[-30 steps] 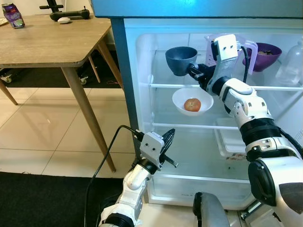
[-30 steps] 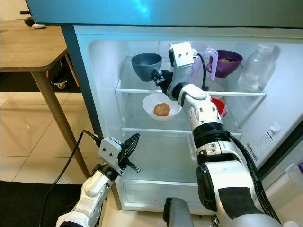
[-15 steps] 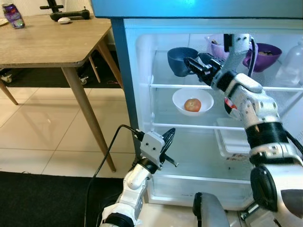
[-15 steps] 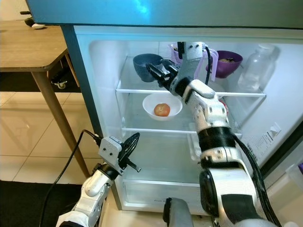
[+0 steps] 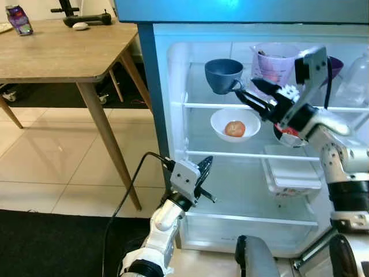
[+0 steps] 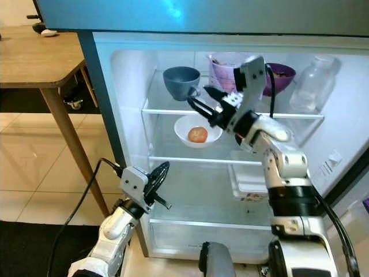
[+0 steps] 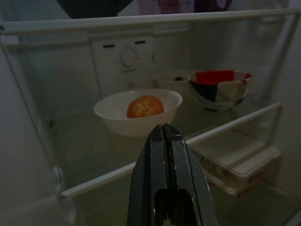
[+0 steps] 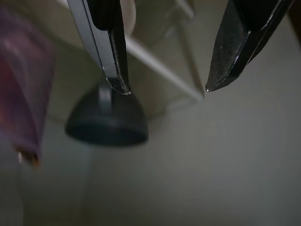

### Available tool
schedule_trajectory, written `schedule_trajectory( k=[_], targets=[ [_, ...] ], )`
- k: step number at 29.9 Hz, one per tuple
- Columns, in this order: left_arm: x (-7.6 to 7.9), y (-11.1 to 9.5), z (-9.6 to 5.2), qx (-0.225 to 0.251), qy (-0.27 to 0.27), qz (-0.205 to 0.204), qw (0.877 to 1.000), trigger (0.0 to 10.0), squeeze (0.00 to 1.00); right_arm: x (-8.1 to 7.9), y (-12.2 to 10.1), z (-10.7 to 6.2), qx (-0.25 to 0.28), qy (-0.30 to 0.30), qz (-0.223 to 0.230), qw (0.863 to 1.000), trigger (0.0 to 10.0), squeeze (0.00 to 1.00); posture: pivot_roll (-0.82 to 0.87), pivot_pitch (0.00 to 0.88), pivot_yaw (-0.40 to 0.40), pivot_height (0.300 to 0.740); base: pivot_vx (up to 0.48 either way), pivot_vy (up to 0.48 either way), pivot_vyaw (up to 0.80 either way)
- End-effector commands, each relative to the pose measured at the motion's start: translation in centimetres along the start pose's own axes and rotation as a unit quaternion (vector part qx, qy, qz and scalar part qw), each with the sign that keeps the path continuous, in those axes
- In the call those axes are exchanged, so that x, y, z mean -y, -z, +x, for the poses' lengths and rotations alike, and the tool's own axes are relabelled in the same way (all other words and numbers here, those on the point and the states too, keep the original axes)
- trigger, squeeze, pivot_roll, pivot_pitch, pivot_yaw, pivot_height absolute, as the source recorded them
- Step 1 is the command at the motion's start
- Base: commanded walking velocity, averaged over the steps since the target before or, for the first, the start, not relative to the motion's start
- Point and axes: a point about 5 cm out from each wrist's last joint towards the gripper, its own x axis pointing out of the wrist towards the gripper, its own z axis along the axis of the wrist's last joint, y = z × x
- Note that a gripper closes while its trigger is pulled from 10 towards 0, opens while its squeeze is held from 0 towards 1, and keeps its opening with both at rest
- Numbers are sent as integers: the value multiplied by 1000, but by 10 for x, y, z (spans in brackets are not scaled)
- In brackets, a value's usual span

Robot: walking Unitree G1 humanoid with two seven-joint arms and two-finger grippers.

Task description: Restocking fridge

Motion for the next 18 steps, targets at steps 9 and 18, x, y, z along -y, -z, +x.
schedule_trajectory(
  k=[9, 18],
  targets=[
    [-1, 12, -9, -33, 1, -9, 999, 10000, 0, -8, 35, -49, 18, -1, -22, 1000, 10000, 0, -91, 0, 10, 470, 0, 0, 0],
    [3, 33, -29, -90, 13, -23, 996, 10000, 0, 9, 104, -85, -20, 97, 165, 981, 10000, 0, -87, 0, 10, 480, 0, 0, 0]
  ],
)
